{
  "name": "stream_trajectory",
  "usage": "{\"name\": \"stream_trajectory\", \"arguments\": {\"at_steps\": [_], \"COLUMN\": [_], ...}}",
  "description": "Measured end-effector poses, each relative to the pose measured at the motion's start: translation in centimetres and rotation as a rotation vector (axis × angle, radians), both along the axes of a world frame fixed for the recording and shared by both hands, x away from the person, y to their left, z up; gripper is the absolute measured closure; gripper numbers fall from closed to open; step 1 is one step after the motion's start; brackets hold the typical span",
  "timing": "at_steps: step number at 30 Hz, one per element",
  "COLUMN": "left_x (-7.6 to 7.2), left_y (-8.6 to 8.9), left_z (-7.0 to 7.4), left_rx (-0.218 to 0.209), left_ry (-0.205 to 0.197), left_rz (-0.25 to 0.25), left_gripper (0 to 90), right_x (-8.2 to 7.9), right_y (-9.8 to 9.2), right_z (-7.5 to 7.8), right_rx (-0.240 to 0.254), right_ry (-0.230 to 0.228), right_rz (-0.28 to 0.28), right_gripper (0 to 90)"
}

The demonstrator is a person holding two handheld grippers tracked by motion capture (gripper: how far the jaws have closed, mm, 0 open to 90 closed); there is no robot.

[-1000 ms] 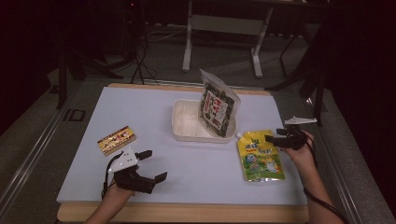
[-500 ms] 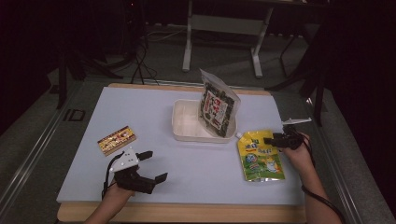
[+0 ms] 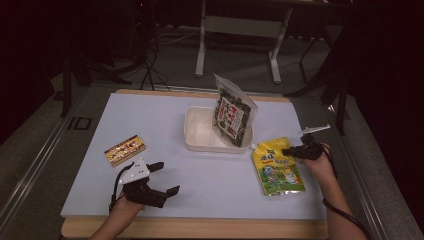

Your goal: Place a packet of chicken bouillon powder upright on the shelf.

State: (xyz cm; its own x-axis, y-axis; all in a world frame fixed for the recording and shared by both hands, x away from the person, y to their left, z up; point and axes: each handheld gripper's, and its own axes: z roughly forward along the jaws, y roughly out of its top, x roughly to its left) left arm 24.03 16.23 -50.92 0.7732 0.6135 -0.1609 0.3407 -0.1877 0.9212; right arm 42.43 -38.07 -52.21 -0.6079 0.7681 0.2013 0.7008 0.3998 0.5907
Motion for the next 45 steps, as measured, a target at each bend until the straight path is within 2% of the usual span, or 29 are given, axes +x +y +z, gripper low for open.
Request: {"name": "stream_trajectory", "arguments": {"at_steps": [5,7,11,14,15,20,26,35,45], "left_x": [0.0,0.0,0.0,0.0,0.0,0.0,0.1,0.0,0.1], "left_y": [0.0,0.0,0.1,0.0,0.0,0.0,0.1,0.1,0.0], "left_z": [0.0,0.1,0.1,0.1,0.1,0.1,0.2,0.4,0.3], "left_rx": [0.003,0.000,-0.006,-0.005,-0.005,-0.003,-0.011,-0.011,-0.006], "left_ry": [-0.004,-0.003,-0.003,-0.003,-0.002,0.000,0.020,0.013,0.015], "left_rz": [0.002,0.003,0.005,0.005,0.004,0.005,0.003,0.010,0.008], "left_gripper": [2.6,2.6,2.6,2.6,2.6,2.7,2.7,2.8,2.9], "right_x": [-0.1,-0.1,-0.2,-0.2,-0.3,-0.6,-1.6,-4.0,-6.9], "right_y": [1.0,1.2,1.3,1.4,1.6,1.7,1.7,0.9,0.2], "right_z": [-0.2,-0.4,-0.5,-0.5,-0.4,0.3,1.9,4.9,7.2], "right_rx": [-0.064,-0.073,-0.066,-0.068,-0.087,-0.099,-0.133,-0.074,-0.009], "right_ry": [0.026,0.031,0.042,0.044,0.038,0.025,-0.021,-0.106,-0.180], "right_rz": [0.046,0.051,0.045,0.054,0.054,0.048,0.038,0.024,0.049], "right_gripper": [78.2,78.2,86.5,88.4,89.6,90.0,90.0,90.0,90.0]}}
